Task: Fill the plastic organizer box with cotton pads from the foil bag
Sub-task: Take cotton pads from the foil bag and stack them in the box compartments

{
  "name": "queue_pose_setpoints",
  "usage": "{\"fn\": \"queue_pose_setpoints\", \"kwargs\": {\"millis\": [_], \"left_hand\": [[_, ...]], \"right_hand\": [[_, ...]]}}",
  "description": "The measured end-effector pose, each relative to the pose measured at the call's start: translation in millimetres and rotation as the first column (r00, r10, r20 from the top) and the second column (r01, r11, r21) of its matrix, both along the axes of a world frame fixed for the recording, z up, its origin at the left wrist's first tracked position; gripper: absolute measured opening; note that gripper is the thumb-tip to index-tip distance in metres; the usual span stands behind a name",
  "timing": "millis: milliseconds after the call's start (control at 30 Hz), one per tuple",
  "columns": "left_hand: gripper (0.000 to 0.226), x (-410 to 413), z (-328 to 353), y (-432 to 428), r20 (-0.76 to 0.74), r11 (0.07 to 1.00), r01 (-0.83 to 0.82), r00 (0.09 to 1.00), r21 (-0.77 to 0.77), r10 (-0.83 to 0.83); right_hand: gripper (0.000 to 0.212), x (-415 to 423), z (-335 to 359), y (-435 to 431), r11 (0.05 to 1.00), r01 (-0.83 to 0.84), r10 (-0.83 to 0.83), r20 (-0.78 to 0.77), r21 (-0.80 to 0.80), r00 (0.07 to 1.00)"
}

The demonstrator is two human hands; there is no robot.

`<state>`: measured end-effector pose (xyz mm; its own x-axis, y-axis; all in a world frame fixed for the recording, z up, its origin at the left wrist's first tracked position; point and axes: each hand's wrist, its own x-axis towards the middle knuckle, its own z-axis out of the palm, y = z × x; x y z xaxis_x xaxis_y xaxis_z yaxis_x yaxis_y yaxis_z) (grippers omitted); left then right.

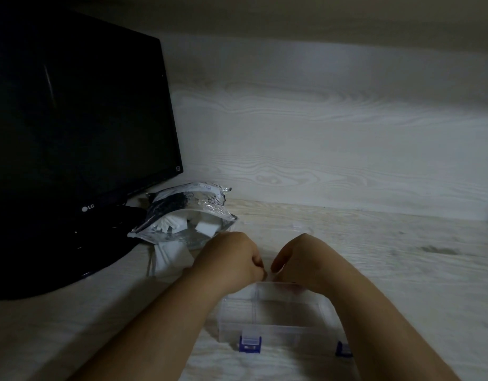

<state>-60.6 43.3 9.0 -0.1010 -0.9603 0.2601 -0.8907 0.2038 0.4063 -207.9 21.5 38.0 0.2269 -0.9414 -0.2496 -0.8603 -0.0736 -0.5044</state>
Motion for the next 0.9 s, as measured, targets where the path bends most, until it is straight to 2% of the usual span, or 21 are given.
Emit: {"fn": "queue_pose_setpoints", "kwargs": {"millis": [100,200,267,367,467,633,767,900], "left_hand": [[0.015,2.4,-2.2,-0.1,-0.006,1.0,0.02,1.0,-0.011,-0.02],[0.009,7.2,-0.9,0.0,-0.129,1.0,0.002,0.992,0.0,-0.002],[0.005,14.2,2.6,0.2,-0.162,0.997,-0.068,0.985,-0.032,0.062],[0.005,28.8,7.4,-0.6,-0.035,0.97,-0.219,0.976,-0.108,0.216],[0.014,40.7,10.3,-0.6,0.108,0.933,-0.324,0.934,-0.156,0.342],[0.019,56.4,11.1,-3.7,0.233,0.869,-0.479,0.837,-0.121,0.494],[0.028,63.8,10.4,-1.8,0.314,0.827,-0.562,0.78,-0.028,0.541],[0.034,62.3,10.2,-0.8,0.384,0.825,-0.563,0.773,0.048,0.506]], "right_hand": [[0.012,-2.6,0.0,0.6,0.999,-0.006,0.007,0.017,-0.037,1.0],[0.01,-7.2,0.9,1.5,0.995,-0.018,0.023,0.062,-0.093,0.998],[0.006,-7.8,1.2,2.0,0.991,-0.019,0.032,0.095,-0.13,0.995],[0.005,-7.8,-0.5,2.3,0.986,-0.026,0.047,0.121,-0.167,0.991],[0.006,-8.2,-2.4,0.9,0.982,-0.026,0.051,0.133,-0.185,0.99],[0.006,-8.6,-2.3,1.6,0.982,-0.024,0.053,0.148,-0.19,0.988],[0.006,-8.0,-2.6,1.5,0.982,-0.004,0.036,0.167,-0.187,0.985],[0.008,-8.0,-2.3,2.7,0.982,-0.007,0.04,0.17,-0.187,0.985]]}}
